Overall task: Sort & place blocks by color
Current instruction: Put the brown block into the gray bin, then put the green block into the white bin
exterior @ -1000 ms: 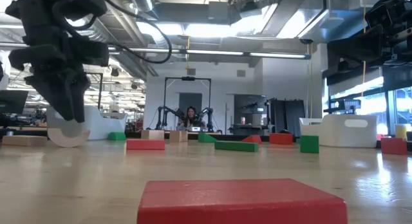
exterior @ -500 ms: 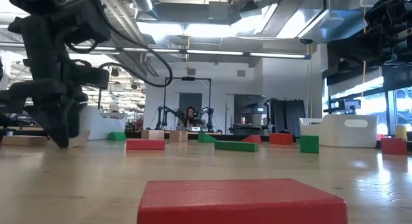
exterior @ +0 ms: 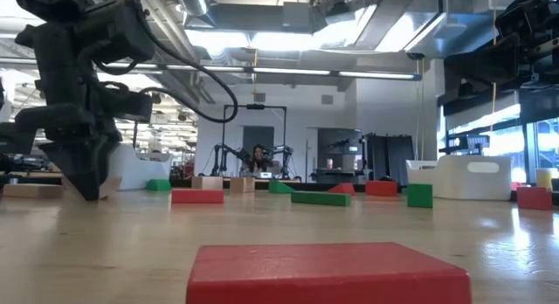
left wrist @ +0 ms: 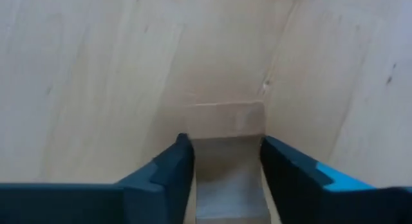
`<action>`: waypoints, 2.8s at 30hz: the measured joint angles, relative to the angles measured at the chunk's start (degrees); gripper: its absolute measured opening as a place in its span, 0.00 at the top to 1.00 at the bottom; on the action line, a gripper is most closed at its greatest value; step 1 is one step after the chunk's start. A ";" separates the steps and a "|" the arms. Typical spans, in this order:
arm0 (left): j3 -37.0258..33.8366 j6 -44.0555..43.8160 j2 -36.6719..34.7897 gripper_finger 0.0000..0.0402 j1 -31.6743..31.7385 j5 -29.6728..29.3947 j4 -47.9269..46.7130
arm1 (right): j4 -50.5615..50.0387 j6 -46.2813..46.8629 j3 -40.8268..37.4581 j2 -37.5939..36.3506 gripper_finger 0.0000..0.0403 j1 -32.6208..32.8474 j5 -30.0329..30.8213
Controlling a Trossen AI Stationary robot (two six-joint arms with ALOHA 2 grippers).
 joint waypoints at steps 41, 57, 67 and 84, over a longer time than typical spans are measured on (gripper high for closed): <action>34.46 -16.92 -5.76 0.70 29.03 -1.00 -31.91 | -19.65 15.05 18.98 8.96 0.99 -0.02 25.04; 25.28 -4.75 -5.63 0.70 53.85 0.90 -30.75 | -19.97 11.90 32.69 26.65 0.99 -0.02 24.56; 19.96 -1.51 -5.63 0.55 60.47 2.45 -27.11 | -19.58 12.22 33.46 31.37 0.99 -0.02 24.57; 19.77 7.24 -8.90 0.52 56.88 7.36 -18.96 | -18.05 10.72 33.46 31.56 0.99 -0.02 24.21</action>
